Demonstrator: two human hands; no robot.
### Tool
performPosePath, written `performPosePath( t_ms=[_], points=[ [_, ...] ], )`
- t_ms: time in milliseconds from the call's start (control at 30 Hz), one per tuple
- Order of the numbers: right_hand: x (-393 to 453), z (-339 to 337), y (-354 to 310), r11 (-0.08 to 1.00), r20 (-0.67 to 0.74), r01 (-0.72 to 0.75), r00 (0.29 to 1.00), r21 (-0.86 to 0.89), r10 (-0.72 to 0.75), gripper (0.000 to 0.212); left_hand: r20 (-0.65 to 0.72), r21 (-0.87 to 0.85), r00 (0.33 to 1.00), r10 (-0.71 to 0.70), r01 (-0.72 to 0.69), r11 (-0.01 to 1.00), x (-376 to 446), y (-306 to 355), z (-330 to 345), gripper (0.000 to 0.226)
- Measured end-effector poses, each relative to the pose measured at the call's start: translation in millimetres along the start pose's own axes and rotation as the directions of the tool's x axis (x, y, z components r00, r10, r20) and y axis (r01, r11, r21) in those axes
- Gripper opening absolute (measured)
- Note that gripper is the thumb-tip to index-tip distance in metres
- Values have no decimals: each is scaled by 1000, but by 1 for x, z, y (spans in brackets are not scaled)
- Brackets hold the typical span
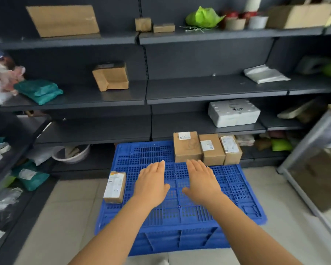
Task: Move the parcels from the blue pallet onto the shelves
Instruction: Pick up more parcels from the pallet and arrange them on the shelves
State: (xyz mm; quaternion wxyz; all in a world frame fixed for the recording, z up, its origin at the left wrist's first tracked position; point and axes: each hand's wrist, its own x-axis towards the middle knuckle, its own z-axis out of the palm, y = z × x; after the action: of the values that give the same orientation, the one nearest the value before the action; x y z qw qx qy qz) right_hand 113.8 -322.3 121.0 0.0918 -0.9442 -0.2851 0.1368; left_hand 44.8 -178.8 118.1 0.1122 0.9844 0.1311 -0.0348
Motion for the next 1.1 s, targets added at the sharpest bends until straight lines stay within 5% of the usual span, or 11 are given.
performPosePath(
  t_ms=[467,1100],
  points=[
    [165,47,57,962,165,-253,958,103,234,86,262,-15,964,49,-47,999,197,-26,79,78],
    [323,166,121,957,344,-290,898,-9,275,95,454,67,888,75,-117,991,339,-58,221,91]
  ],
)
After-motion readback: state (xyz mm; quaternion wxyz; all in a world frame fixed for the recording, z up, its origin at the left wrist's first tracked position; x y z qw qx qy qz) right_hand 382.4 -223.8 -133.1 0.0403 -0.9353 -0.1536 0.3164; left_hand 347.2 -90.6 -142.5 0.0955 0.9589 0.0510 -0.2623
